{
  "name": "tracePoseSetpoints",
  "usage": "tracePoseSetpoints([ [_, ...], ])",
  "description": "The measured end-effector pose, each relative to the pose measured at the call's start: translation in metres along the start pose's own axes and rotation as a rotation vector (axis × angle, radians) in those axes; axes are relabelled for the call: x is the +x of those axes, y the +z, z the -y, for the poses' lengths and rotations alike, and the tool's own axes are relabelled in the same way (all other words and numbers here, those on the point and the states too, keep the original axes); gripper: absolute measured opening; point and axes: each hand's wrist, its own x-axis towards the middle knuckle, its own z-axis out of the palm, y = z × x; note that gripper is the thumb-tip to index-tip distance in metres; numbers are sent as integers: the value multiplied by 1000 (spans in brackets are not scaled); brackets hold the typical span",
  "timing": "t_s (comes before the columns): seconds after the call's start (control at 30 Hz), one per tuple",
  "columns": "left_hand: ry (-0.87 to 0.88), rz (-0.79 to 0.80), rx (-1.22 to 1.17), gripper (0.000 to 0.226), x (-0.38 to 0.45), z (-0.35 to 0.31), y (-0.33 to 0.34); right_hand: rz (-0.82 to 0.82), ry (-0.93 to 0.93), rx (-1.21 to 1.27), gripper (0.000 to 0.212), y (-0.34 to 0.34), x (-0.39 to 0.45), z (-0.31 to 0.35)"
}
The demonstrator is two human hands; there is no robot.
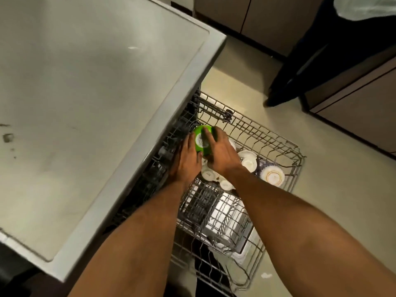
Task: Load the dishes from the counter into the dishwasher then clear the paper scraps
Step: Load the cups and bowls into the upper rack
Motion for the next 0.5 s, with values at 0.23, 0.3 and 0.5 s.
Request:
tracePoseSetpoints([
  [0.23,-98,16,-5,71,41,18,34,30,-35,-34,107,35,53,-24],
  [0.3,-115,10,5,70,48,18,39,15,-37,-32,103,41,63,-26],
  [0.5,-113,48,31,70,65,24,48,-9,-20,-30,98,52,78,-32],
])
